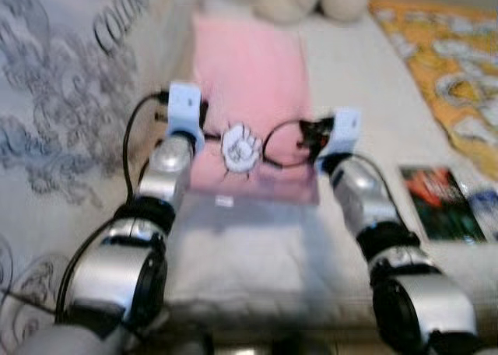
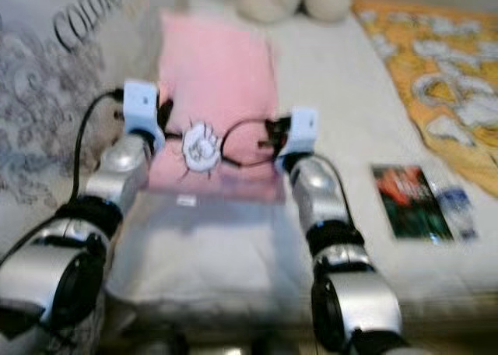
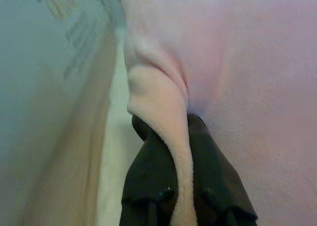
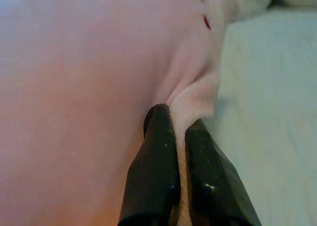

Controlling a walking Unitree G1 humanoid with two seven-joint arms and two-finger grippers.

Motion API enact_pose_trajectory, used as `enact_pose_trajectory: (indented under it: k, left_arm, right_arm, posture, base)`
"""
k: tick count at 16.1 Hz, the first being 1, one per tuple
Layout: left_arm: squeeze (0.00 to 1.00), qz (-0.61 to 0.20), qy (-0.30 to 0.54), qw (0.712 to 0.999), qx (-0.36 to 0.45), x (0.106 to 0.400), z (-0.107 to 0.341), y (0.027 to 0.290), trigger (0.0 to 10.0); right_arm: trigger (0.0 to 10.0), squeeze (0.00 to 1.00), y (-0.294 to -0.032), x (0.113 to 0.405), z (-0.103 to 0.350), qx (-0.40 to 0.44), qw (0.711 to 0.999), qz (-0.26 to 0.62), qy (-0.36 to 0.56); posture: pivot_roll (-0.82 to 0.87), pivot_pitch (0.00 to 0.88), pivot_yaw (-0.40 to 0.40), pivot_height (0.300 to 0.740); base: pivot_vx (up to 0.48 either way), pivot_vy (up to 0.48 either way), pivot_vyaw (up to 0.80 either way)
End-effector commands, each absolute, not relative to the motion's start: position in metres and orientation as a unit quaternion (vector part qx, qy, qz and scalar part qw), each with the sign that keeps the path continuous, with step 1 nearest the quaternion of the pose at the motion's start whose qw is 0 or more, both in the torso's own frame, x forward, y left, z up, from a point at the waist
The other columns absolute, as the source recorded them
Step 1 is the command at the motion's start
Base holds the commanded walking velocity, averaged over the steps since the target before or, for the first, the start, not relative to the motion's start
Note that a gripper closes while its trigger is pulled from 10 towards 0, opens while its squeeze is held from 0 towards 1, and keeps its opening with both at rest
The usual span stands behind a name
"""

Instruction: Clean up the room

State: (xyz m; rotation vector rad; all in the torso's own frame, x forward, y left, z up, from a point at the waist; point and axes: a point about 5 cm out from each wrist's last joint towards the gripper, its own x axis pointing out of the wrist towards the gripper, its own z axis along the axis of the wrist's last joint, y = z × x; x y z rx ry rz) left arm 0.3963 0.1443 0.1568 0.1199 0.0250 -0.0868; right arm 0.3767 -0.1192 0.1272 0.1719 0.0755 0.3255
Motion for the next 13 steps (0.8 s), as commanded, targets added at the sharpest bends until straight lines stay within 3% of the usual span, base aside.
enact_pose_trajectory:
  k: [1,6,13]
  left_arm:
    - [0.0,-0.023,0.017,0.996,0.083,0.4,0.161,0.152,10.0]
    - [0.0,0.005,0.006,0.993,0.114,0.404,0.172,0.168,10.0]
    - [0.0,0.056,-0.062,0.984,0.16,0.413,0.222,0.195,10.0]
  right_arm:
    - [10.0,0.0,-0.116,0.381,0.133,0.09,0.982,0.165,0.033]
    - [10.0,0.0,-0.107,0.378,0.13,0.073,0.98,0.185,0.027]
    - [10.0,0.0,-0.088,0.394,0.166,0.049,0.977,0.209,-0.009]
  posture:
    - [0.0,0.23,-0.038,0.74]
    - [-0.02,0.32,-0.047,0.74]
    - [0.0,0.314,-0.072,0.74]
  base:
    - [0.0,0.0,0.0]
    - [0.0,0.0,0.0]
    - [0.0,0.0,0.0]
